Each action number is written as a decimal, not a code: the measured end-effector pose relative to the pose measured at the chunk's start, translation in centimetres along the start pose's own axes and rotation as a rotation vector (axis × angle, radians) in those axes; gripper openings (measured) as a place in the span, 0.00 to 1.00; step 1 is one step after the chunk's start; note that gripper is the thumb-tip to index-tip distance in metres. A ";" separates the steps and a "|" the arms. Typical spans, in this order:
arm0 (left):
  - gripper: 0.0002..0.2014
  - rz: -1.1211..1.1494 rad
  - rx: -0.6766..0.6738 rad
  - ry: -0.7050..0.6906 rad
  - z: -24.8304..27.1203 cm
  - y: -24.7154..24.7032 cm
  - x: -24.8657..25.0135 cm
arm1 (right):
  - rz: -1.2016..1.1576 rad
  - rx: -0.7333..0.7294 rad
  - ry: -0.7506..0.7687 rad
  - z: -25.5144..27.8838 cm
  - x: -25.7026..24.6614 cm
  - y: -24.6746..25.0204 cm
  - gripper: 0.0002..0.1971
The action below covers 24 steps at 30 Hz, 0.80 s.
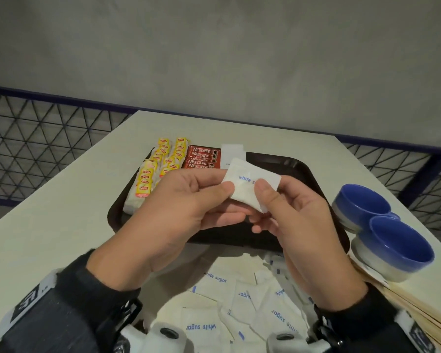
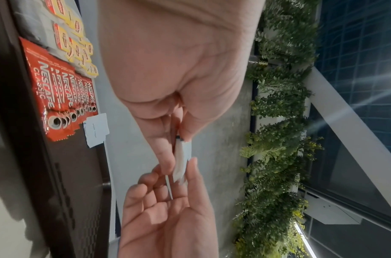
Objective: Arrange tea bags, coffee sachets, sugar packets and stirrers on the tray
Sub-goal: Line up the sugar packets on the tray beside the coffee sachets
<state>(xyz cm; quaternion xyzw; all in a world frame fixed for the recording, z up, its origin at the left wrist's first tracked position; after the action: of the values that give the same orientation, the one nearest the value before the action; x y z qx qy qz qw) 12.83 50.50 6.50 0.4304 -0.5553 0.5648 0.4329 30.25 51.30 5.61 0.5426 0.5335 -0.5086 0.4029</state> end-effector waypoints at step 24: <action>0.11 -0.036 0.154 -0.057 -0.3 0.4 0.6 | -0.230 -0.013 -0.121 0.0 -0.8 0.6 0.16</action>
<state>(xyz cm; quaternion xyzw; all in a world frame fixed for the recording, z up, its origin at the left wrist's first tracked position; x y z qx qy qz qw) 12.33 50.81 6.93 0.4884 -0.5144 0.5855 0.3925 30.91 51.12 6.37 0.4436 0.5703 -0.5795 0.3770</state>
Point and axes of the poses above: each hand's wrist, its own z-axis away from the middle knuckle, its own y-axis out of the back of the hand, x = y × z, the point moved 1 cm from there along -z, towards the middle knuckle, and after that the axes turned 13 degrees about x, right-handed, at the moved point
